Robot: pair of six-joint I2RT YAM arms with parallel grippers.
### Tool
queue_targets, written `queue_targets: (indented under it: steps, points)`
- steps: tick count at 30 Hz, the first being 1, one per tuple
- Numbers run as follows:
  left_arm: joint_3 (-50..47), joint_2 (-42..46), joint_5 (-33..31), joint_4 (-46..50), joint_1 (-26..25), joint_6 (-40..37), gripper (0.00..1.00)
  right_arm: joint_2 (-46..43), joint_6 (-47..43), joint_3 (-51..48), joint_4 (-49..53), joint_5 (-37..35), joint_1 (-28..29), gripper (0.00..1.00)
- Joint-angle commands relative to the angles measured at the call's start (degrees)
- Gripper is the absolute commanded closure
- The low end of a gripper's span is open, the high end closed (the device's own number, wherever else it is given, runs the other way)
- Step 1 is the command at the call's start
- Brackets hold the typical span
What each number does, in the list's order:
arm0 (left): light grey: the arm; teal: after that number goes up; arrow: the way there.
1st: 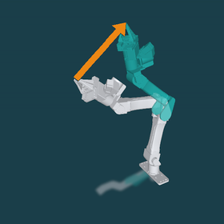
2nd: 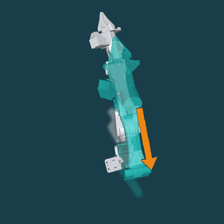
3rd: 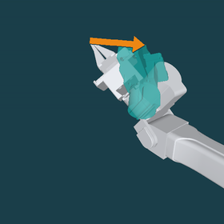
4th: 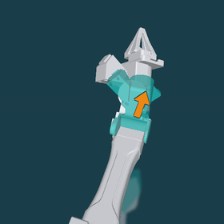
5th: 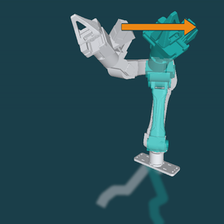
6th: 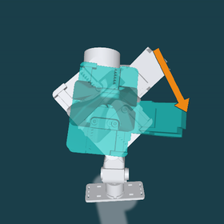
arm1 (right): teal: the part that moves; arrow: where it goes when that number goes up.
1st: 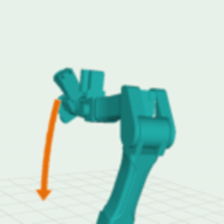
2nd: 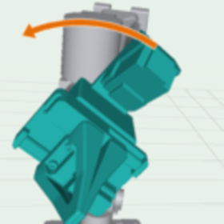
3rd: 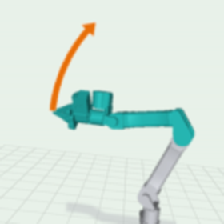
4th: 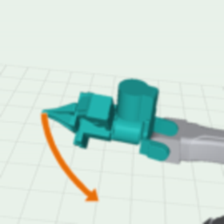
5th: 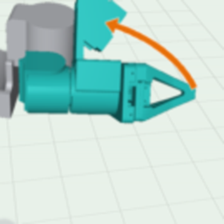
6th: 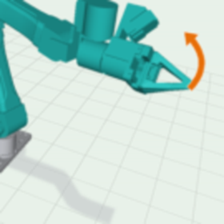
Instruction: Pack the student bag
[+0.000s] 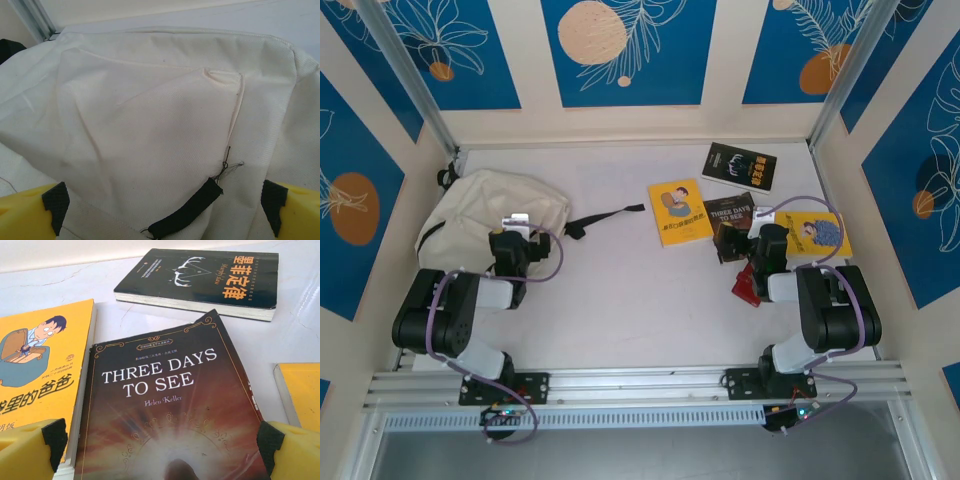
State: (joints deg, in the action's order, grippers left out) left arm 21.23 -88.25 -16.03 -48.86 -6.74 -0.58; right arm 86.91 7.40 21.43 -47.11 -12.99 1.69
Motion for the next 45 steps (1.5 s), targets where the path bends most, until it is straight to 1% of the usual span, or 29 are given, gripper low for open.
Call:
queue_targets:
  steps: [1, 22, 24, 26, 27, 29, 31, 33, 36, 37, 40, 42, 44, 45]
  points:
    - [0.35, 0.1, 1.18, -1.69, 0.88, 0.18, 0.0, 0.36, -0.39, 1.36, -1.29, 0.77, -0.29, 0.01]
    - [0.04, 0.44, 1.52, -2.01, 0.85, 0.05, 0.0, 0.23, -0.39, 0.86, -2.0, 1.23, -0.46, 0.01]
    - [0.21, 1.49, 1.29, -0.99, 0.83, 0.14, 0.0, -0.72, -0.72, -0.02, -3.05, 0.5, -0.11, 0.01]
    - [-0.4, 3.57, 1.38, -0.63, 0.8, 0.03, 0.0, -3.57, -0.79, -0.87, -2.33, -0.25, 0.13, 0.01]
    - [-0.82, 4.96, 0.89, 0.08, 0.73, 0.05, 0.0, -5.54, -0.77, -1.04, -1.4, -1.82, 0.61, 0.01]
    - [-0.2, 9.75, -0.92, 6.54, 0.76, 1.19, 0.0, -10.16, -1.04, -0.92, 2.7, -3.14, 1.27, 0.01]
    - [1.68, 15.1, -1.66, 14.91, 0.75, 3.1, 0.0, -15.97, -0.43, 0.7, 10.52, -3.34, 1.86, 0.01]
    - [3.22, 19.9, -0.36, 22.13, 0.62, 5.38, 0.0, -21.19, 1.83, 2.7, 18.57, -2.95, 2.24, 0.01]
    - [6.59, 26.21, 4.52, 33.54, 0.6, 9.38, 0.0, -28.56, 6.01, 5.77, 30.49, 2.0, 3.24, 0.01]
    - [7.95, 27.91, 5.85, 37.33, 0.51, 10.85, 0.0, -31.16, 7.75, 7.34, 34.88, 2.5, 3.92, 0.01]
    - [12.57, 31.36, 11.37, 47.45, 0.42, 14.25, 0.0, -35.42, 14.68, 12.52, 49.6, 2.54, 5.22, 0.01]
    - [15.8, 32.36, 13.87, 53.31, 0.38, 16.93, 0.0, -36.6, 19.69, 16.16, 58.71, 2.41, 5.56, 0.01]
    - [18.65, 31.85, 13.69, 58.25, 0.34, 19.85, 0.0, -36.37, 24.9, 19.24, 67.15, 3.68, 5.69, 0.01]
    - [20.46, 31.1, 12.72, 61.73, 0.39, 21.35, 0.0, -36.07, 26.61, 20.26, 70.1, 5.62, 5.8, 0.01]
